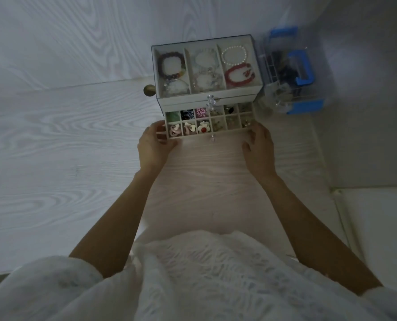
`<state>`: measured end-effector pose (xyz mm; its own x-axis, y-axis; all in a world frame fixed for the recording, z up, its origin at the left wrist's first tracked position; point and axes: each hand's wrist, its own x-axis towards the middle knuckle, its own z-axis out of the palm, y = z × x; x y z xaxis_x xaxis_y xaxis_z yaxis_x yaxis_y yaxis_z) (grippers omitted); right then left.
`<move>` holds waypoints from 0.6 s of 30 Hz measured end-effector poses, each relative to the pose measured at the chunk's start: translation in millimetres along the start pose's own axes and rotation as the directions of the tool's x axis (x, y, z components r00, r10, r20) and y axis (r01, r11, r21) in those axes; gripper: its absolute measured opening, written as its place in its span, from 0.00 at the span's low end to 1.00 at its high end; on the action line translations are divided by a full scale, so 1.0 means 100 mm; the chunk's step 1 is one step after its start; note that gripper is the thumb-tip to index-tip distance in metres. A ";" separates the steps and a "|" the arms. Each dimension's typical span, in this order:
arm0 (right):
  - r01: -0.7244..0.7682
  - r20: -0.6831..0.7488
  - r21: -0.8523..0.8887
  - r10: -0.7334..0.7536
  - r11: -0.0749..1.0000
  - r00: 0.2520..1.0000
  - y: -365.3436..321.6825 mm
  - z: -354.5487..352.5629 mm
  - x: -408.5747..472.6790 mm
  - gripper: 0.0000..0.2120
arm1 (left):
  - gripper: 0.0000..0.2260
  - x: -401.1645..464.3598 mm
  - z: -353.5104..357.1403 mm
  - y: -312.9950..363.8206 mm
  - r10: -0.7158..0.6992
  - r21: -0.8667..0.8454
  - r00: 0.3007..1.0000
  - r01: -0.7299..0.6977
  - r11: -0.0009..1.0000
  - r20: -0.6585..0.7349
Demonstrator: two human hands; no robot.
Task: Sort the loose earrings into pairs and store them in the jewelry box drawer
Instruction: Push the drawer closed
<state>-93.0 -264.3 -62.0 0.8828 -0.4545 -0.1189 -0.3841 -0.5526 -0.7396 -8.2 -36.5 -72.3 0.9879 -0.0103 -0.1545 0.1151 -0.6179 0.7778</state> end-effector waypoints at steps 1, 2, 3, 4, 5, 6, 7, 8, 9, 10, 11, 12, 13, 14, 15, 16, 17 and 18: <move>-0.040 -0.044 0.086 0.044 0.995 0.998 -0.02 0.01 0.03 0.22 | 0.27 0.05 0.00 0.01 -0.028 -0.040 0.999 0.027 0.999 -0.025; -0.081 -0.096 0.151 0.096 0.985 0.991 -0.04 0.02 0.04 0.19 | 0.28 0.09 0.00 0.01 -0.050 -0.070 0.998 0.047 0.996 -0.045; -0.115 -0.138 0.189 0.142 0.975 0.980 -0.06 0.05 0.07 0.17 | 0.30 0.12 0.00 0.01 -0.060 -0.088 0.996 0.055 0.995 -0.059; -0.148 -0.149 0.218 0.183 0.965 0.972 -0.08 0.07 0.09 0.15 | 0.32 0.14 0.00 0.00 -0.050 -0.088 0.997 0.044 0.995 -0.065; -0.182 -0.135 0.237 0.218 0.954 0.966 -0.09 0.10 0.14 0.15 | 0.33 0.16 0.01 -0.01 -0.024 -0.079 0.997 0.019 0.997 -0.067; -0.210 -0.106 0.234 0.240 0.949 0.965 -0.11 0.13 0.17 0.16 | 0.34 0.18 0.02 0.00 0.007 -0.069 0.998 -0.012 0.998 -0.066; -0.227 -0.080 0.213 0.249 0.950 0.965 -0.13 0.16 0.21 0.18 | 0.33 0.20 0.03 0.01 0.033 -0.062 0.997 -0.037 0.997 -0.066; -0.239 -0.052 0.193 0.253 0.952 0.966 -0.17 0.19 0.25 0.20 | 0.32 0.24 0.05 0.04 0.048 -0.052 0.996 -0.052 0.997 -0.070; -0.238 -0.029 0.187 0.248 0.953 0.968 -0.20 0.22 0.28 0.21 | 0.30 0.29 0.06 0.07 0.053 -0.039 0.996 -0.056 0.998 -0.078; -0.235 0.002 0.187 0.239 0.954 0.971 -0.24 0.25 0.31 0.23 | 0.27 0.33 0.07 0.11 0.041 -0.034 0.995 -0.044 0.998 -0.088; -0.220 0.026 0.184 0.219 0.958 0.975 -0.26 0.27 0.35 0.25 | 0.24 0.38 0.09 0.13 0.016 -0.056 0.995 -0.021 0.998 -0.096; -0.207 0.047 0.175 0.202 0.963 0.978 -0.29 0.29 0.38 0.26 | 0.21 0.41 0.09 0.16 -0.022 -0.092 0.995 0.012 0.996 -0.102; -0.195 0.055 0.166 0.188 0.967 0.981 -0.31 0.30 0.41 0.26 | 0.19 0.44 0.09 0.18 -0.052 -0.133 0.993 0.037 0.990 -0.109; -0.195 0.061 0.163 0.187 0.967 0.980 -0.34 0.30 0.43 0.26 | 0.18 0.46 0.09 0.20 -0.069 -0.154 0.990 0.051 0.987 -0.119; -0.193 0.057 0.162 0.186 0.968 0.981 -0.36 0.31 0.45 0.26 | 0.18 0.46 0.08 0.19 -0.077 -0.170 0.989 0.056 0.984 -0.123; -0.199 0.052 0.166 0.193 0.966 0.980 -0.38 0.31 0.47 0.25 | 0.19 0.47 0.08 0.19 -0.079 -0.177 0.990 0.057 0.983 -0.120; -0.196 0.046 0.169 0.191 0.966 0.981 -0.38 0.30 0.47 0.24 | 0.19 0.47 0.07 0.18 -0.072 -0.178 0.991 0.050 0.983 -0.115; -0.204 0.057 0.175 0.197 0.963 0.979 -0.40 0.28 0.46 0.24 | 0.20 0.47 0.06 0.19 -0.070 -0.177 0.992 0.051 0.983 -0.105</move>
<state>-29.2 -243.3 -56.0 0.8036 -0.5140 -0.3001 -0.5029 -0.3168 -0.8042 39.3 -53.3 -68.8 0.9828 0.1160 -0.1435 0.1815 -0.4685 0.8646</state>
